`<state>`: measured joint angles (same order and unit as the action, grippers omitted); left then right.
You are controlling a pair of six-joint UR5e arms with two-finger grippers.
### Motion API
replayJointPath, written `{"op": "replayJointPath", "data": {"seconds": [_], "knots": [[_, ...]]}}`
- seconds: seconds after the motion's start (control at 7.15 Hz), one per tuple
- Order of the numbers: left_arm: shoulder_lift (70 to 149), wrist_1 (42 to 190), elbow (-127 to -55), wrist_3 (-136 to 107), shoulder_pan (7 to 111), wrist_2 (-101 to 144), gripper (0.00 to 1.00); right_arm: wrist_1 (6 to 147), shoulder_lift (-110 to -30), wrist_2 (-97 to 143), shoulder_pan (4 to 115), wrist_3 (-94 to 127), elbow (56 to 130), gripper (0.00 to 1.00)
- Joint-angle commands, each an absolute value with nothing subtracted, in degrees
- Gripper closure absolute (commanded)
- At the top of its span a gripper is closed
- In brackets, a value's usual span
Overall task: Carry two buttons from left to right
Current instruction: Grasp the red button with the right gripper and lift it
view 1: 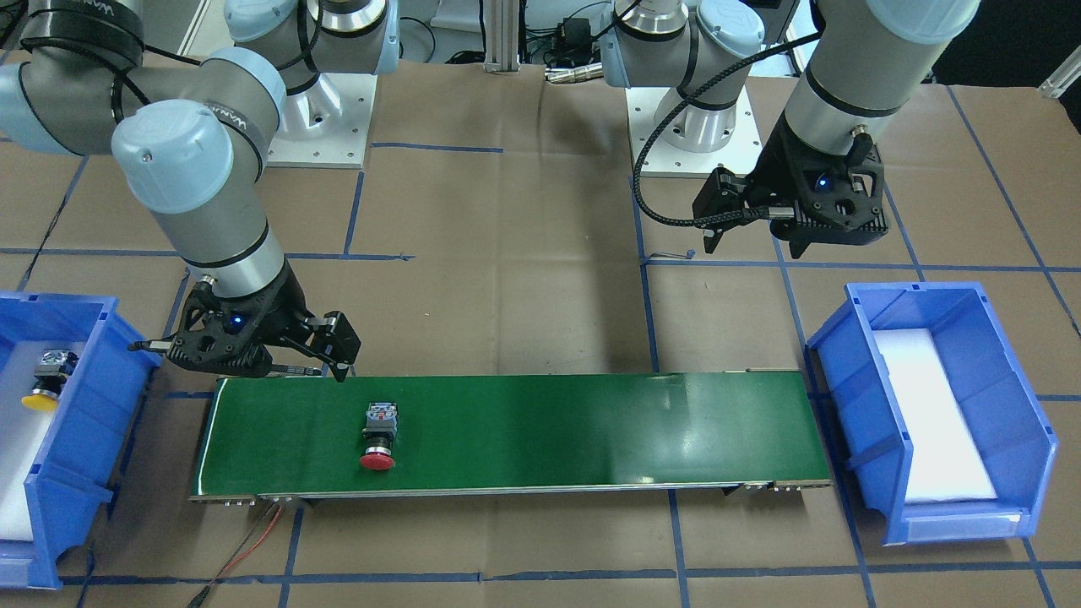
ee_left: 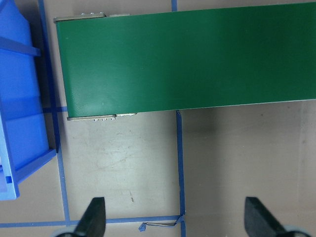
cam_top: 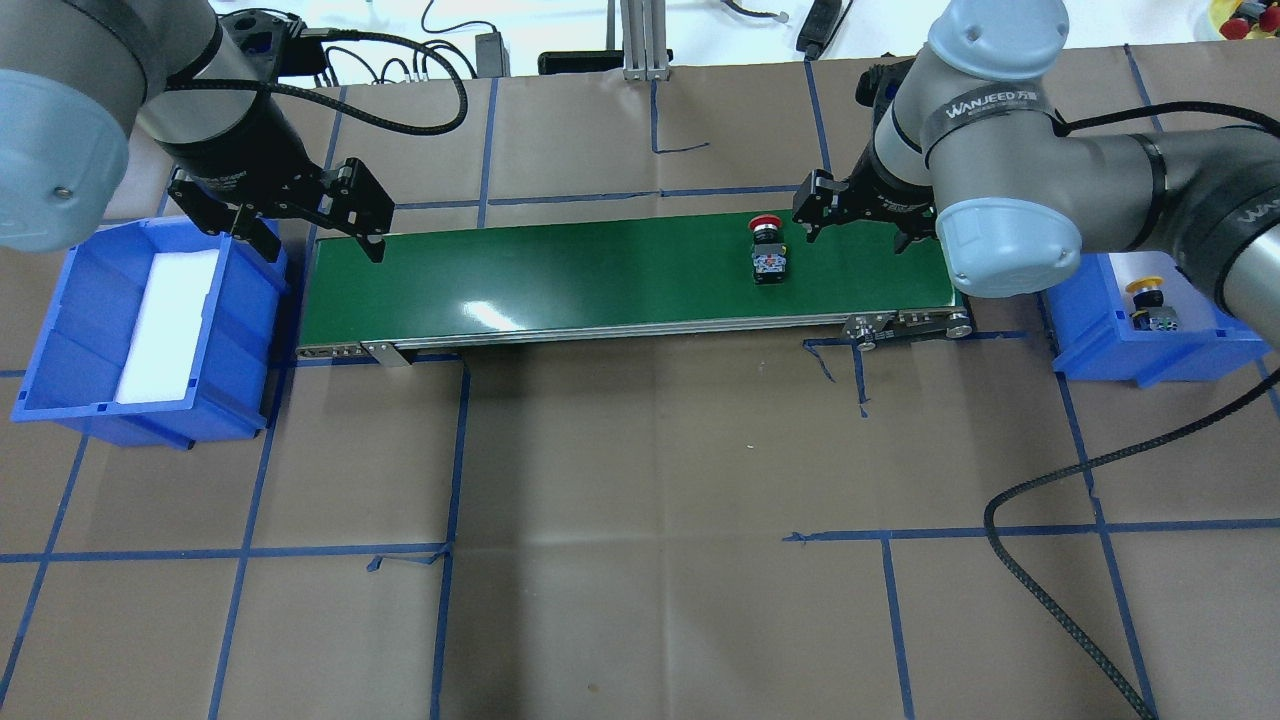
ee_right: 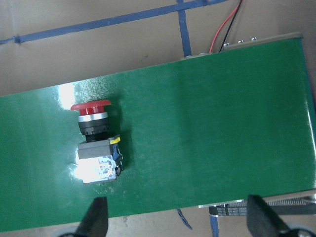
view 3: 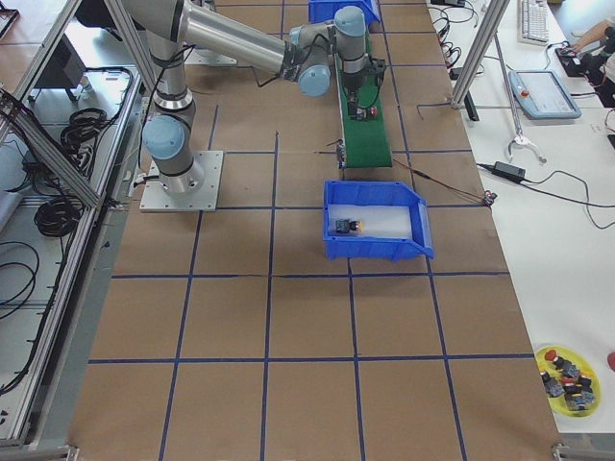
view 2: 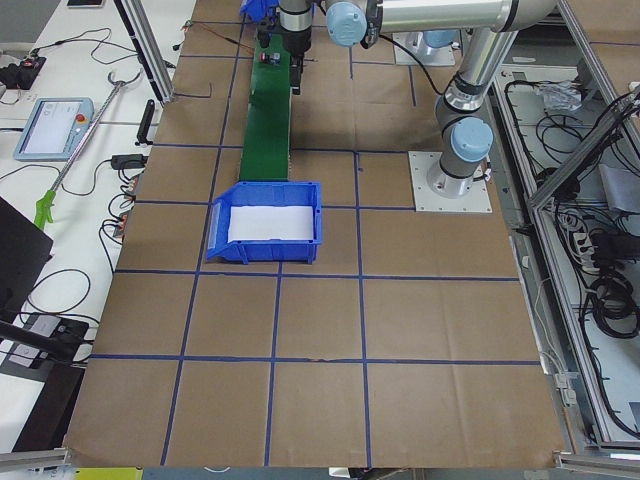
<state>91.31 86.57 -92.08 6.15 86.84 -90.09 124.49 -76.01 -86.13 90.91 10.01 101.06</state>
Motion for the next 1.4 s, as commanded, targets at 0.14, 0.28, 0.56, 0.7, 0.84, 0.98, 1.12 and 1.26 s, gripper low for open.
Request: {"op": "replayJointPath", "data": {"seconds": [0.14,0.28,0.56,0.7,0.84,0.98,1.12,1.26], "knots": [[91.32,86.57,-92.11,5.98,86.84,-90.09,0.00,123.93,-69.63,-86.22,92.37,9.76,96.16,0.01],[91.23,86.57,-92.11,5.98,86.84,-90.09,0.00,124.01,-68.48,-86.05,92.63,10.10,96.07,0.01],[91.23,86.57,-92.11,5.98,86.92,-90.09,0.00,124.10,-66.89,-85.87,92.64,10.20,96.06,0.01],[91.32,86.57,-92.11,5.89,86.92,-90.09,0.00,124.28,-65.67,-85.87,92.64,10.11,96.06,0.01],[91.32,86.57,-92.02,5.89,86.92,-90.09,0.00,124.28,-64.87,-86.13,92.55,9.85,96.15,0.02],[91.32,86.57,-92.02,5.89,86.92,-90.09,0.00,124.36,-64.69,-86.31,92.55,9.67,96.24,0.09],[91.32,86.57,-92.02,5.89,86.92,-90.09,0.00,124.28,-64.34,-86.74,92.55,9.58,96.15,0.20],[91.32,86.57,-92.02,5.89,86.92,-90.09,0.00,124.10,-64.25,-86.92,92.55,9.49,96.07,0.44]]}}
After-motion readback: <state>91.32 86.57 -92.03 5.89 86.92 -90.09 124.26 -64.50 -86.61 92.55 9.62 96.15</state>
